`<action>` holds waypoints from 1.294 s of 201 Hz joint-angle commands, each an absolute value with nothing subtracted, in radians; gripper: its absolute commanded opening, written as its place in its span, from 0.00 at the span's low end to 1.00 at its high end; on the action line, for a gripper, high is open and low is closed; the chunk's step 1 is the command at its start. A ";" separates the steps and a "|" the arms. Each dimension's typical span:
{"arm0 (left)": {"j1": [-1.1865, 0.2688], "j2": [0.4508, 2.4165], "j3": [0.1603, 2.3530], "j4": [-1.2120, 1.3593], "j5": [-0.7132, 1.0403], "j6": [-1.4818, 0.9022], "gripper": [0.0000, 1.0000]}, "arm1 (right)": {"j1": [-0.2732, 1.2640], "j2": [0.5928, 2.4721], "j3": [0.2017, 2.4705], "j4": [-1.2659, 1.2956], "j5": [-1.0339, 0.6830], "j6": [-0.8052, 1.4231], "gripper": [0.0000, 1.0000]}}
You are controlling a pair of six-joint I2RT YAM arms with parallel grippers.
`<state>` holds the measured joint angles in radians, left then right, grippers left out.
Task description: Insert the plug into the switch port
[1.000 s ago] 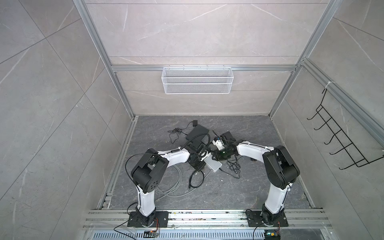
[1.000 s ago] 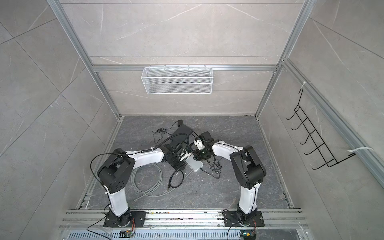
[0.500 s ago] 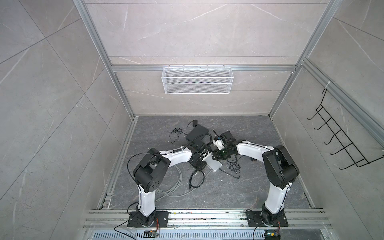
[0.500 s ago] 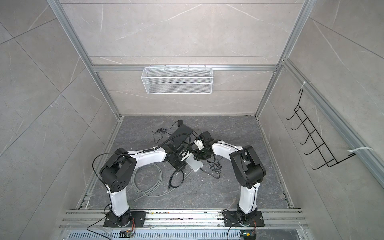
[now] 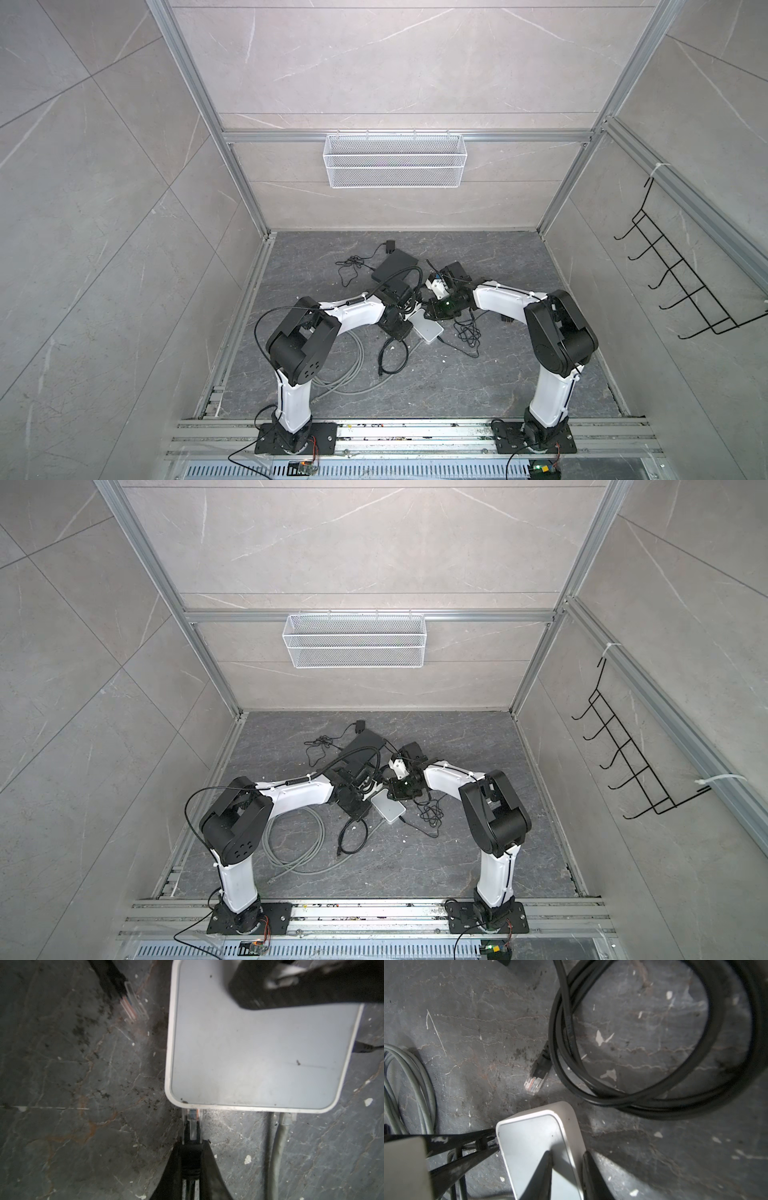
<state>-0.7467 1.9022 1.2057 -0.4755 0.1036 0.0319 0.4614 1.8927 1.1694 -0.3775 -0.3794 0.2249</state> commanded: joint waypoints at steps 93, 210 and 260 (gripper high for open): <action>-0.769 1.994 1.230 -0.467 0.089 0.057 0.09 | 0.477 1.962 1.150 -0.436 -0.498 0.251 0.25; -0.773 1.867 1.076 -0.121 -0.007 0.158 0.08 | 0.477 2.011 1.226 -0.550 -0.626 0.174 0.23; -0.774 1.930 1.116 -0.078 0.049 0.150 0.08 | 0.499 2.023 1.209 -0.526 -0.753 0.138 0.22</action>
<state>-0.7719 1.8435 1.0863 -0.2977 0.0360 0.1272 0.4294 1.9621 1.2427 -0.4366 -0.5297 0.1711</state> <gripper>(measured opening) 0.144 0.225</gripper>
